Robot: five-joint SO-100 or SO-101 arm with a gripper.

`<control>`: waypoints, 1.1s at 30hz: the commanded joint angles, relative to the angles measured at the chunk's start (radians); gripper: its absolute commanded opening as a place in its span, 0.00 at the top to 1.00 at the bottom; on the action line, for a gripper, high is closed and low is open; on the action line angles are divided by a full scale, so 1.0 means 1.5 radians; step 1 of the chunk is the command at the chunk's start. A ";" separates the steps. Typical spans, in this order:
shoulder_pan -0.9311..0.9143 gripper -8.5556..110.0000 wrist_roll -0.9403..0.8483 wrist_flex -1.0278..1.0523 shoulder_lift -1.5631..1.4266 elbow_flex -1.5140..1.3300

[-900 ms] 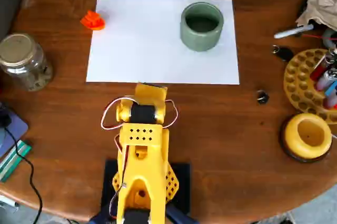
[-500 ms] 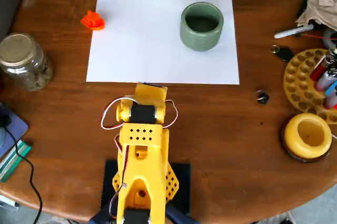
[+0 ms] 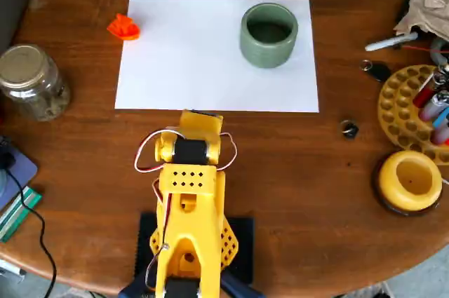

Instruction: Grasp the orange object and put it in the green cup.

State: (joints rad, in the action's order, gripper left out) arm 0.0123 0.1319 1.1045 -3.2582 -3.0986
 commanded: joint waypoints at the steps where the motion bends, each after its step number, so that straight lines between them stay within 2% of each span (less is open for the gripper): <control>1: 0.001 0.93 0.002 -0.017 -0.001 0.001; 4: 0.020 0.93 0.010 -0.046 -0.001 0.001; 5: 0.022 0.93 0.050 -0.062 -0.001 0.001; 13: 0.065 0.93 0.469 -0.124 -0.001 0.001; 15: 0.078 0.93 0.538 -0.150 -0.002 0.001; 17: 0.094 0.93 0.678 -0.147 0.000 0.001; 21: 0.149 0.93 0.805 -0.196 0.028 0.001; 33: 0.280 0.93 0.975 -0.778 0.573 0.032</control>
State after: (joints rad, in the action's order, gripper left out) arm 0.3988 1.5585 0.1258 -2.6093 -3.0986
